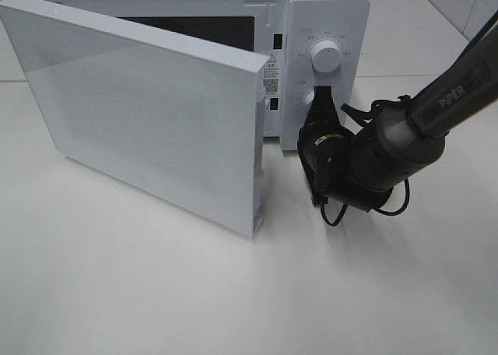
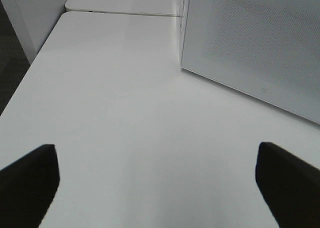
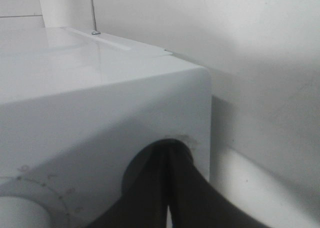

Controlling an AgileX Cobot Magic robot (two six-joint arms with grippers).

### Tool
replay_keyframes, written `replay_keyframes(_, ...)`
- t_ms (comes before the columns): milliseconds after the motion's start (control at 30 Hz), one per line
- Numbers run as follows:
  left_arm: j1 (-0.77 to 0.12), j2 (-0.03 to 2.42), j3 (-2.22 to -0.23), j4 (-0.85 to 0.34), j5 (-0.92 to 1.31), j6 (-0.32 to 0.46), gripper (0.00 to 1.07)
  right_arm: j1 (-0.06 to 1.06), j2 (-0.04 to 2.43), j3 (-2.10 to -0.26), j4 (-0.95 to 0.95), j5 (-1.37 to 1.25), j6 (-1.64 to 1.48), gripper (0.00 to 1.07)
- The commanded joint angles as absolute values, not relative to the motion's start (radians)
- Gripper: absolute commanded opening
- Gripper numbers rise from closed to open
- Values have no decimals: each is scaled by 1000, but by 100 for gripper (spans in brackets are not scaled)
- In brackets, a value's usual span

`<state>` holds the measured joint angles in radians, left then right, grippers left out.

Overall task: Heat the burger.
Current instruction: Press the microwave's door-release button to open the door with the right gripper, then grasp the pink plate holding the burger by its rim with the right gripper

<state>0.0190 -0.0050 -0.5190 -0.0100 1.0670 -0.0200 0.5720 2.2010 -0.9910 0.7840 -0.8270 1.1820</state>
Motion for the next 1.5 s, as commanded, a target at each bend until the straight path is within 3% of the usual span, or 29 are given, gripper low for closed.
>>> replay_keyframes(33, 21, -11, -517, -6, 1068, -26, 100, 526, 2199, -1079, 696, -1039, 1172, 0)
replay_keyframes(500, 21, -11, -517, -6, 1068, -26, 100, 527, 2158, -976, 648, -909, 1283, 0)
replay_keyframes(967, 21, -11, -517, -6, 1068, -26, 100, 529, 2085, -842, 467, -767, 1382, 1)
replay_keyframes(1500, 21, -11, -517, -7, 1068, -26, 100, 529, 1925, -724, 319, -610, 1291, 1)
